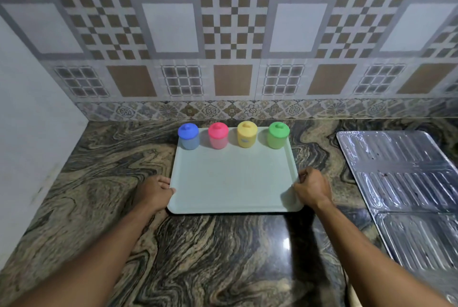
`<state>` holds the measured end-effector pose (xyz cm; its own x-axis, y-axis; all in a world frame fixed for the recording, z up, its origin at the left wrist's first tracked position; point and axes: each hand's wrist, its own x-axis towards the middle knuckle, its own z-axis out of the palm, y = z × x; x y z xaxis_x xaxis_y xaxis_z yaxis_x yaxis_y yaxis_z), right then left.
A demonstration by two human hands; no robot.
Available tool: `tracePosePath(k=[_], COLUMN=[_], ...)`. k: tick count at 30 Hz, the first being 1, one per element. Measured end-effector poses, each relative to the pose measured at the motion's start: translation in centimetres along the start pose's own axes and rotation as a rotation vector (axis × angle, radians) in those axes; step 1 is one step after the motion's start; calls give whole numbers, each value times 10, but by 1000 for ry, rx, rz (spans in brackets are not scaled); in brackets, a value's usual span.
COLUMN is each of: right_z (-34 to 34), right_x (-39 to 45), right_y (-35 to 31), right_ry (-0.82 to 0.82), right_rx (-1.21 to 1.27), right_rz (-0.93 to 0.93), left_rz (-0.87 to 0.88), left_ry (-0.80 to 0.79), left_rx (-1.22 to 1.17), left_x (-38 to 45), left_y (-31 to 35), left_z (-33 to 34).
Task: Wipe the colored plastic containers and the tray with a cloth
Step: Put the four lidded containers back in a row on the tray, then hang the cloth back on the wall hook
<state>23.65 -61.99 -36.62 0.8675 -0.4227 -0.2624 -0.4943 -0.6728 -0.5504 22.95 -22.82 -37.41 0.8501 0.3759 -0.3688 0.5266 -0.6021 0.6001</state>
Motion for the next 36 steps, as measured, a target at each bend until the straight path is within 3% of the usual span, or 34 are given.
tracePosePath(k=[11,17,24,28,36], right_z=[0,-46,-96,-96,-79], right_x=[7,-15,-75,-110,-143], right_y=[-2,26,98,138,160], right_ry=[-59,42,140,176,107], right_rx=[35,45,114,22,-156], right_rz=[-17,-129,-89,-34,-63], left_rz=[5,153,537,793,955], left_ry=[27,121,-110,-291,-584], left_rx=[-49,-180,-105,-34,172], left_x=[-1,-40,-116,-166,-209], left_y=[2,14,41,86,147], left_z=[-2,12,85,139,223])
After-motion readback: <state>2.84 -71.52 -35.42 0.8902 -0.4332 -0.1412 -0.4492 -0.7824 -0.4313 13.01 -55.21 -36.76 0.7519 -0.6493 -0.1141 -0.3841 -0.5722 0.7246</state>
